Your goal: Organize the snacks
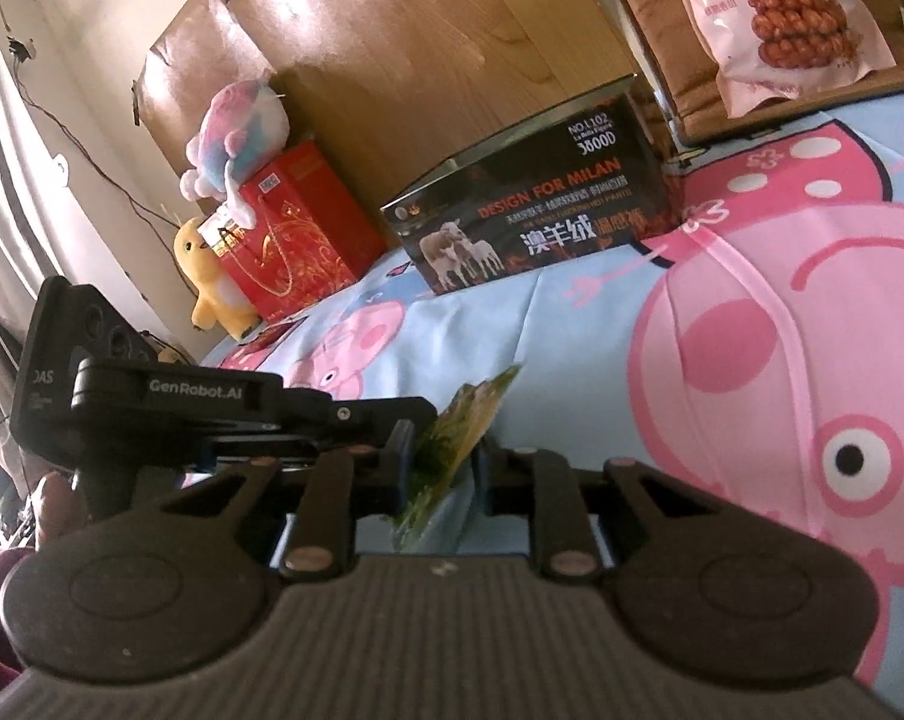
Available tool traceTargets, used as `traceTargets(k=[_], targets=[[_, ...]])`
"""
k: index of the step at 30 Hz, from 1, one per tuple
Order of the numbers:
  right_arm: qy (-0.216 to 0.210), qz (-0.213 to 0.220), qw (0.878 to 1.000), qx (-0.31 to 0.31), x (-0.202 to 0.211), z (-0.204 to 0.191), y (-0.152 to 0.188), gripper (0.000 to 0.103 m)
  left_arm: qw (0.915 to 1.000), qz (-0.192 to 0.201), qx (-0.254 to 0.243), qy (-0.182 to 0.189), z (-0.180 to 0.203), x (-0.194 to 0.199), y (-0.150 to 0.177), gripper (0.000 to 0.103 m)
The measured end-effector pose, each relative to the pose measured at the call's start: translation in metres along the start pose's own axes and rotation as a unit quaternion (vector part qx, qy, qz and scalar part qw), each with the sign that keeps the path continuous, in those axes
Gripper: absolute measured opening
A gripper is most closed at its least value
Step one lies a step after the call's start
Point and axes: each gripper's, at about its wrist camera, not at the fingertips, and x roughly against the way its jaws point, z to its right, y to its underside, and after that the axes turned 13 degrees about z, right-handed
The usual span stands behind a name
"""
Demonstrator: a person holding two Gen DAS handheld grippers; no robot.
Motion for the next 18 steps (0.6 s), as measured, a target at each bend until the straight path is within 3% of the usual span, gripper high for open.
traceTargets(k=[8, 14, 18], targets=[[-0.006, 0.002, 1.0, 0.003, 0.0, -0.003, -0.004, 0.021, 0.9996, 0.015, 0.001, 0.026, 0.005, 0.007, -0.004, 0.003], [-0.009, 0.006, 1.0, -0.009, -0.004, -0.003, -0.01, 0.018, 0.9997, 0.018, 0.003, 0.013, 0.002, 0.008, -0.007, 0.005], [0.005, 0.001, 1.0, -0.027, -0.005, 0.003, -0.01, 0.017, 0.9993, 0.015, 0.031, -0.011, -0.015, 0.008, -0.007, 0.019]])
